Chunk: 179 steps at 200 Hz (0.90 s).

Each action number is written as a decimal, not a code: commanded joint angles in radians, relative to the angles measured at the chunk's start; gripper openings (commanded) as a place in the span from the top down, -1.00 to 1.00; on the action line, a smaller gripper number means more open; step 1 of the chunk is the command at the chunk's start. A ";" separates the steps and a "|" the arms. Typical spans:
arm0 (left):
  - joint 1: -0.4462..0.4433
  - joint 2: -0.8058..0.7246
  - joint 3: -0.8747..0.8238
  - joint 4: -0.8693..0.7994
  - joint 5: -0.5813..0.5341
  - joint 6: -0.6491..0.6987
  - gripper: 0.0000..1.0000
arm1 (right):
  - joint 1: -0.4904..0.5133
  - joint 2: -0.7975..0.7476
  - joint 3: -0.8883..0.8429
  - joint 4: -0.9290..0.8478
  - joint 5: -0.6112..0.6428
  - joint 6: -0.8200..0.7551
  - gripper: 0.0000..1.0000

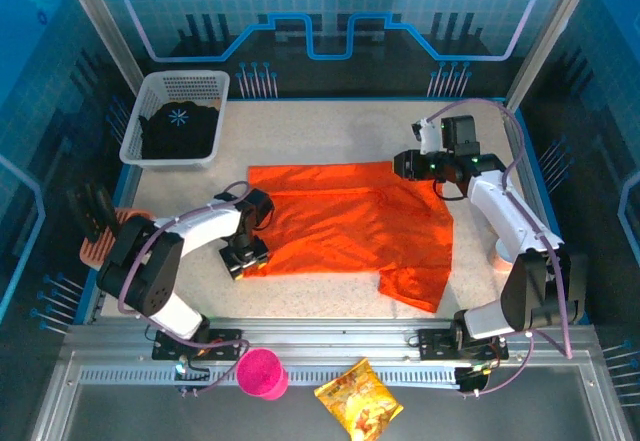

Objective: Fold and stack the t-shirts

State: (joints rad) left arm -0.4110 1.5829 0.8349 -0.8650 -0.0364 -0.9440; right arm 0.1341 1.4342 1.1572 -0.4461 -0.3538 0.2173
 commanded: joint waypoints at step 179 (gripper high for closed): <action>-0.005 0.027 0.114 0.085 -0.038 0.149 1.00 | -0.024 -0.529 -0.080 -0.058 0.000 -0.754 -0.09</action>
State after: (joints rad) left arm -0.4164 1.6676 0.9524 -0.8310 -0.0635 -0.8406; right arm 0.0811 0.9848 1.1034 -0.4286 -0.3698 -0.1642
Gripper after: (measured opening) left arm 0.052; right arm 0.523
